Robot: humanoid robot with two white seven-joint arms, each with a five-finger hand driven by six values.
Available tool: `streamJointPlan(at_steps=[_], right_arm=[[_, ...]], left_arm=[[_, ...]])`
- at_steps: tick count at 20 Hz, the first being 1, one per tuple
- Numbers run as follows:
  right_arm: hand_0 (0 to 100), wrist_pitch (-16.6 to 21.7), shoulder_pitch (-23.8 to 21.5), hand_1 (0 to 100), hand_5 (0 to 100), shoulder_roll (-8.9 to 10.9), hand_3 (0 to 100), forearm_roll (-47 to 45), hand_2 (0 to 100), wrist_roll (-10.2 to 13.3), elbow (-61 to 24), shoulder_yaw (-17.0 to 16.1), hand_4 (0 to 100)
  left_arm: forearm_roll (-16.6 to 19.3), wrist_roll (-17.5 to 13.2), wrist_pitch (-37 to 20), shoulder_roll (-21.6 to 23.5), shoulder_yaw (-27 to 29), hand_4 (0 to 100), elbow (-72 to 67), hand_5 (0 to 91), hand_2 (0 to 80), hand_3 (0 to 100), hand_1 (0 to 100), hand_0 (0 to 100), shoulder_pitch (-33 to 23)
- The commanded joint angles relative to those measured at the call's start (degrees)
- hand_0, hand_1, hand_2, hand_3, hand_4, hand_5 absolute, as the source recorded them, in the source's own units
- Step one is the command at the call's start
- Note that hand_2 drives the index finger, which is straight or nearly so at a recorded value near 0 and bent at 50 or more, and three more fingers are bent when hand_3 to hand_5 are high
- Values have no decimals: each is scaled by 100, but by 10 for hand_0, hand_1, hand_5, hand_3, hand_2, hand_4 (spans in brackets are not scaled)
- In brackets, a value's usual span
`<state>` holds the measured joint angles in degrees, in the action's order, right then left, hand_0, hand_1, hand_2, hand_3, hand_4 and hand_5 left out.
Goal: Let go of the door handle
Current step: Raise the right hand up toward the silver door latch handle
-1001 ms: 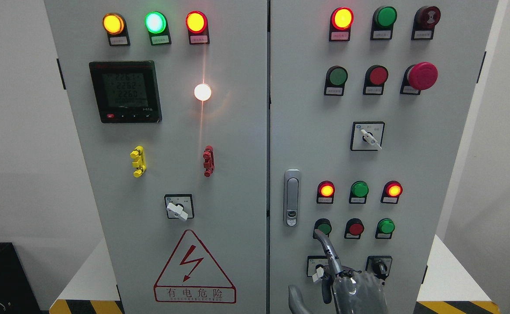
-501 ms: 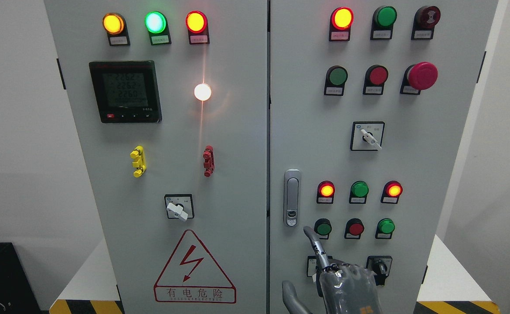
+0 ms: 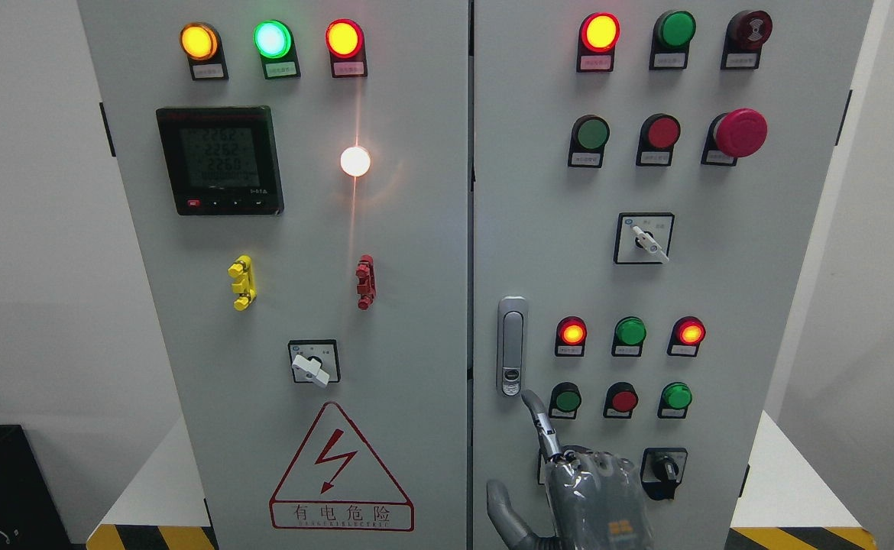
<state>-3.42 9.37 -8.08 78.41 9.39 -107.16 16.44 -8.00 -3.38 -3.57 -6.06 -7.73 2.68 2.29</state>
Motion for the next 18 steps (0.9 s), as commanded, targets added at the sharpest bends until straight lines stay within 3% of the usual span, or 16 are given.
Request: streamJointPlan(at_steps=[1,18], right_arm=[[437,-71,196,411,1000,-9,1000,314,0,-25,336,219,1000],[410,-633,416,397,1000,-18,1000,693,0,-51,590,421,1000]], left_arm=[[0,-5,-3,0,0,0,-5,0,0,0,556,120,0],[0,-5,-3,0,0,0,-5,0,0,0,556,120,0]])
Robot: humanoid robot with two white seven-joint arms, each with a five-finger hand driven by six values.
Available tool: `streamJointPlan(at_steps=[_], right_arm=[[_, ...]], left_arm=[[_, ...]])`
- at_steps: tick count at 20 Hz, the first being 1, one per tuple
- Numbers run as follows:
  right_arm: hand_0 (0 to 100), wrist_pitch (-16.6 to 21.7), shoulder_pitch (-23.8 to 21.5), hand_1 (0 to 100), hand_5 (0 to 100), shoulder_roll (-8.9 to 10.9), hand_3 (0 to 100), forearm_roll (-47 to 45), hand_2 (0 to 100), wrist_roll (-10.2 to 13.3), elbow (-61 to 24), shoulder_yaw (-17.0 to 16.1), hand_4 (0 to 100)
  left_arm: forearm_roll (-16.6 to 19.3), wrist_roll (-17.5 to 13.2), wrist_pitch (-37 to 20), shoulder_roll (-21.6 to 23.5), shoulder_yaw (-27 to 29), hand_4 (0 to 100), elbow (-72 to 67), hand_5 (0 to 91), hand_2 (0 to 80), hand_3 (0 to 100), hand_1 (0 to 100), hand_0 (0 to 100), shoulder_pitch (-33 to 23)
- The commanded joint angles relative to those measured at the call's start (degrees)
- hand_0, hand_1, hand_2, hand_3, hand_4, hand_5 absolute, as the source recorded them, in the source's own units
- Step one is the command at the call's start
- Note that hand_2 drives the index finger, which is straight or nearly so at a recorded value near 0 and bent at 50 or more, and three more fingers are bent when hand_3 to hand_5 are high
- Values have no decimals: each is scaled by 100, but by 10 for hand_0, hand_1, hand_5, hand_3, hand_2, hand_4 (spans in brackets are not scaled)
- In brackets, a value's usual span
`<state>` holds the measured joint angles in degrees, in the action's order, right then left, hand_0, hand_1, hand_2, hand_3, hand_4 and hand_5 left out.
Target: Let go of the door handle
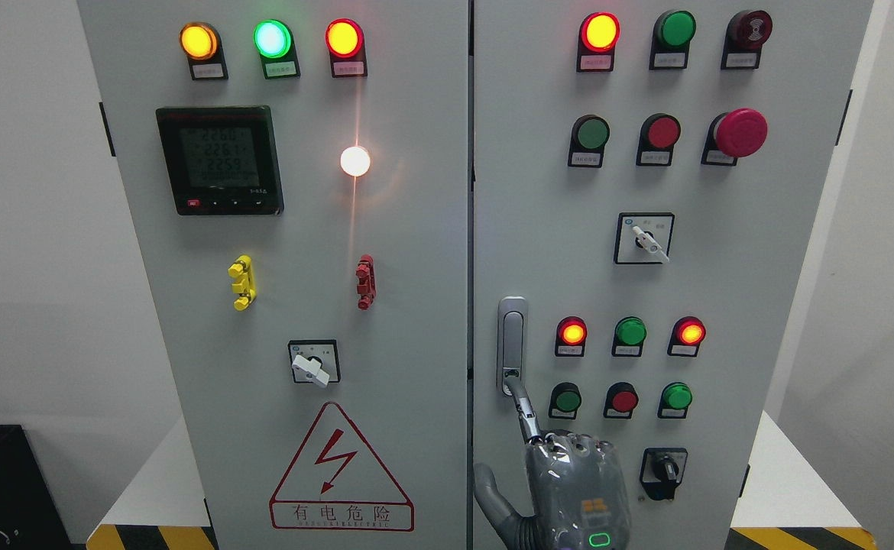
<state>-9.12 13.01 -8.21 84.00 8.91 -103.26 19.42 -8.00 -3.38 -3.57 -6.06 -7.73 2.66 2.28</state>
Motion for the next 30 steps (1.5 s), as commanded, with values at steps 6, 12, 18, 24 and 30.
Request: streamJointPlan(at_steps=[6,12,18,24,30], right_arm=[[404,-99,96,388,1000,-5,1000,258,0,-12,254,124,1000],[406,-108,175,383,1000,3,1000,266,0,-12,350,106,1000],[407,-108,237,379,1000,3,1000,266,0,-12,359,80,1000],[408,-231,237,376,1000,3,1000,319,0,-12,394,71,1000],[410,-239,263,374,1000,3,1000,319,0,-12,403,62,1000]], left_arm=[[0,-5,-4,0,0,0,-2,0,0,0,556,120,0],[0,-5,-4,0,0,0,-2,0,0,0,556,120,0],[0,-5,-4,0,0,0,-2,0,0,0,556,120,0],[0,-5,-4,0,0,0,-2,0,0,0,556,120,0],[0,-5,-4,0,0,0,-2,0,0,0,556,120,0]])
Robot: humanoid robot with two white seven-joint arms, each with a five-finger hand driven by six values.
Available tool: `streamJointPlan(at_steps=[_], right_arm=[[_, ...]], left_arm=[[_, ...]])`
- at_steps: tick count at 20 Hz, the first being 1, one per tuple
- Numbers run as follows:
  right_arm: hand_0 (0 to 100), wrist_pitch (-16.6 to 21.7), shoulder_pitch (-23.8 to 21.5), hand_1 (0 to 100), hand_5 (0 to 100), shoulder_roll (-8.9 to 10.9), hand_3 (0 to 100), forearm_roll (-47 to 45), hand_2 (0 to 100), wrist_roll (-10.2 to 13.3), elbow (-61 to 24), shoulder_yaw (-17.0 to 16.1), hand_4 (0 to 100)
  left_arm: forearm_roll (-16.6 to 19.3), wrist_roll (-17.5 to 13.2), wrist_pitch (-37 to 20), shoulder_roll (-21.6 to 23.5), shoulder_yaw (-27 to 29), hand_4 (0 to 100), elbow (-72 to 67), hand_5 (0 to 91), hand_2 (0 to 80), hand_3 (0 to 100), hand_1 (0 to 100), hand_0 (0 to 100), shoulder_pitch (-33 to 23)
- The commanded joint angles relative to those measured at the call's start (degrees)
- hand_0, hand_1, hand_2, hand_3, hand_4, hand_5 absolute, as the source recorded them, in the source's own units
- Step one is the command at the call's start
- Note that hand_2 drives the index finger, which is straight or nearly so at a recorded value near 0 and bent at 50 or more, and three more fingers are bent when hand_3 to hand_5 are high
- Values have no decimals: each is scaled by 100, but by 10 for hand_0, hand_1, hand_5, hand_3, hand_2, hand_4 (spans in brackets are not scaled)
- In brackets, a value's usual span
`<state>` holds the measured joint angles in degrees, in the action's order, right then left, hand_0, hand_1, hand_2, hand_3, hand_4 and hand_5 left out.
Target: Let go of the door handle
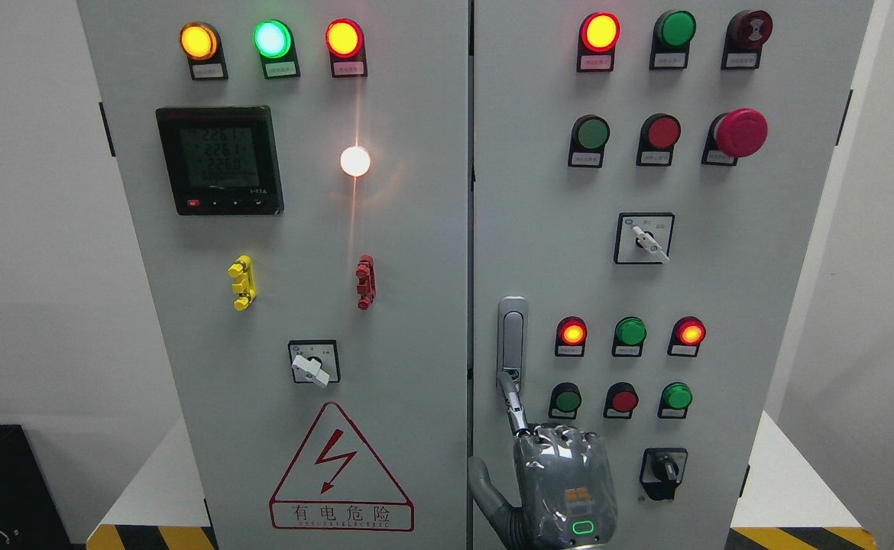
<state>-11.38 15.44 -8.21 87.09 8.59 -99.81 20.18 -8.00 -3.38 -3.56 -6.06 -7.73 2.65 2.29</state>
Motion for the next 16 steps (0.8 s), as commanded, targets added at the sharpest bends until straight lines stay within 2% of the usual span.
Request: streamJointPlan(at_steps=[1,16], right_arm=[[410,-14,38,373,1000,4,1000,9,0,20,67,-14,1000],[418,-14,82,372,1000,4,1000,9,0,3,93,-49,1000]], left_arm=[[0,-5,-4,0,0,0,-1,0,0,0,556,120,0],[0,-5,-4,0,0,0,-1,0,0,0,556,120,0]])
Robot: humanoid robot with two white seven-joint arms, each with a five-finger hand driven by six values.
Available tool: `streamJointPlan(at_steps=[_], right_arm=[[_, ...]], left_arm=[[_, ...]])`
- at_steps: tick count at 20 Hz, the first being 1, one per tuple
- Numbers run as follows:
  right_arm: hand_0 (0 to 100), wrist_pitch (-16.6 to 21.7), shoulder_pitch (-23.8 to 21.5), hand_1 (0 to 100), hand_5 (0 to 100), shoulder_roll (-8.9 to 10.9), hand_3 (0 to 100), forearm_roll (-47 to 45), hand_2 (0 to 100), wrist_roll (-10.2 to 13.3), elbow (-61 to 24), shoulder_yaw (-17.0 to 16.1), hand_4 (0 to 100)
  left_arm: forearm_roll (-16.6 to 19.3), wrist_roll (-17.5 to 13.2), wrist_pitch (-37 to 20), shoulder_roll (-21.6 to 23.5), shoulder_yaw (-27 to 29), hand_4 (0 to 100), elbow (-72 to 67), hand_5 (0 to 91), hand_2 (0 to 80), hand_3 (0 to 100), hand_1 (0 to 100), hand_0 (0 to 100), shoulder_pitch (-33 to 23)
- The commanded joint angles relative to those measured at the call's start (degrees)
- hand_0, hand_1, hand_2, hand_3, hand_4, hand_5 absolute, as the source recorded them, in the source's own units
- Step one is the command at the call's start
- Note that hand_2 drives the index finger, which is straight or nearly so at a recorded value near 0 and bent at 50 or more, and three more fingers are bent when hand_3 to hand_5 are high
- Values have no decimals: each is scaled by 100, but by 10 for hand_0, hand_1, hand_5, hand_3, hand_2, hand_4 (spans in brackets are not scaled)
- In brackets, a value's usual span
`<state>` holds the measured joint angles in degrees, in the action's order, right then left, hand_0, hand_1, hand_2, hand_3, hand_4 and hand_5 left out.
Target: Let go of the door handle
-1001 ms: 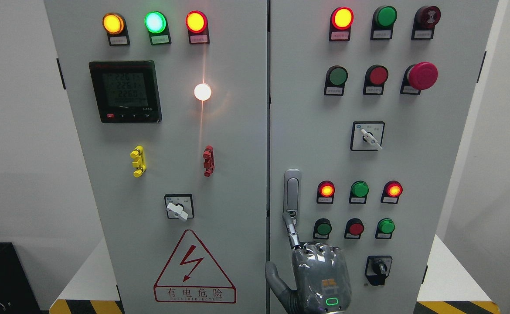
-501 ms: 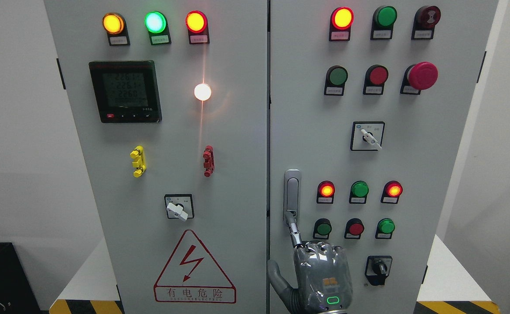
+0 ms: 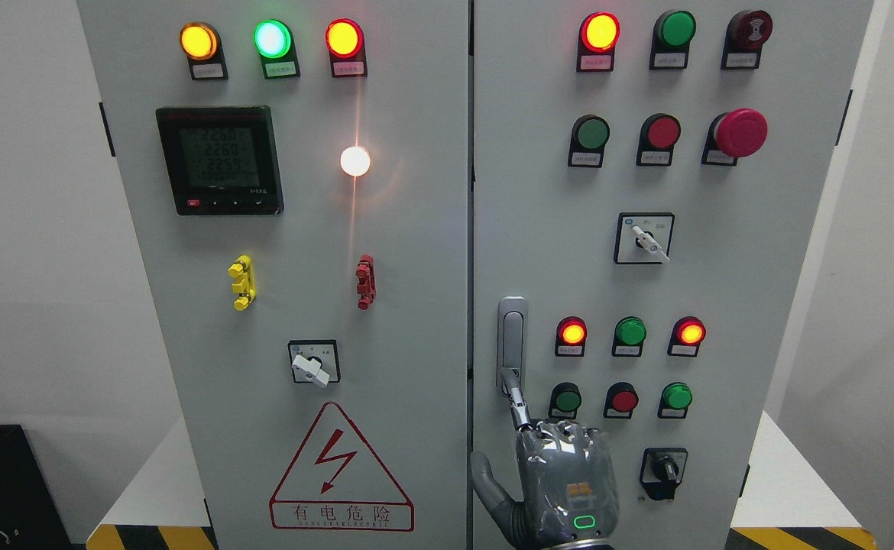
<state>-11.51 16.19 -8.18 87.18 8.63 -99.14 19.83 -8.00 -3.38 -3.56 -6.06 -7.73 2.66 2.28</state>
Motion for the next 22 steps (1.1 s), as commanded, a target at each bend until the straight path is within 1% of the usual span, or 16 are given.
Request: streamJointPlan(at_steps=[1,22], right_arm=[[421,-1,-1,371,1000,1,1000,1,0,-1,26,-14,1000],[475,-18,-2,363,1000,-8,1000,10,0,-1,44,-14,1000]], left_arm=[[0,-4,-4,0,0,0,7,0,0,0,556,120,0],[0,-4,-4,0,0,0,-2,0,0,0,556,120,0]])
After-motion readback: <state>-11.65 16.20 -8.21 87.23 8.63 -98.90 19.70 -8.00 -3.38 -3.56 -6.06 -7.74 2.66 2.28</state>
